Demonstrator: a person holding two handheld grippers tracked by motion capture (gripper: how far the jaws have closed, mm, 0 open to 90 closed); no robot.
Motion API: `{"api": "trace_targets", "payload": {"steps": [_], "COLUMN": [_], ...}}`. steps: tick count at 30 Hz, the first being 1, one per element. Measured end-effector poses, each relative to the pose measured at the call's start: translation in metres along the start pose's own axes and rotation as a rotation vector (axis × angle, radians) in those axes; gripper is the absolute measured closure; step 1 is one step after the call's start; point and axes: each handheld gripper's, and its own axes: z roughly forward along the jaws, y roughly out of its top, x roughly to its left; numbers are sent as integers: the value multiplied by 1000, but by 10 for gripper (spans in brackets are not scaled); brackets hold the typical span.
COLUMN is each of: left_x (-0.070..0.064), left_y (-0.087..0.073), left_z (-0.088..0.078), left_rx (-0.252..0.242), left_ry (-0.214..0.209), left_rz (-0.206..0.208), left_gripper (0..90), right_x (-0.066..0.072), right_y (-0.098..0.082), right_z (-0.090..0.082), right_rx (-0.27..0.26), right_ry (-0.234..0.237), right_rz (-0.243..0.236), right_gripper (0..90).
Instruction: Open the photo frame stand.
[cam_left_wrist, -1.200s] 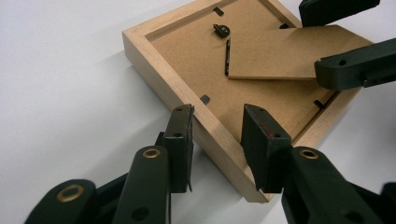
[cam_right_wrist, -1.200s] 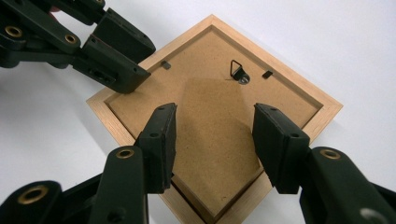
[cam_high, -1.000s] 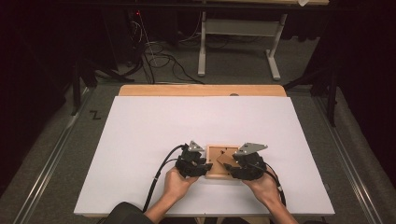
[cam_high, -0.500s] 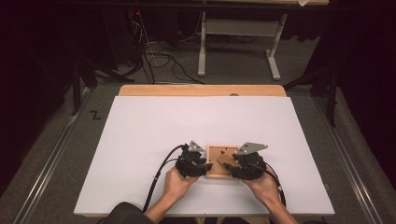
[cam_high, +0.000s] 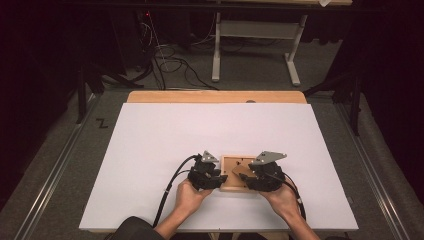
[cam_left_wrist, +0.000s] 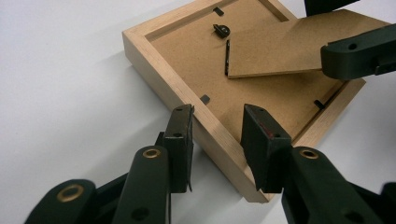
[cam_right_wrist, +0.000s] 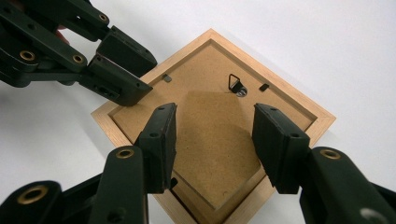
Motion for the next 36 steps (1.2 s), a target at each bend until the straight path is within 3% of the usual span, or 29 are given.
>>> {"api": "trace_targets", "payload": {"steps": [36], "left_x": [0], "left_y": [0], "left_z": [1], "left_rx": [-4], "left_ry": [1], "left_rz": [0], "left_gripper": [638], "right_x": [0], "right_y": [4], "right_z": [-1], "right_rx": [1], "right_ry": [-4], "right_rz": [-2], "right_gripper": [514]}}
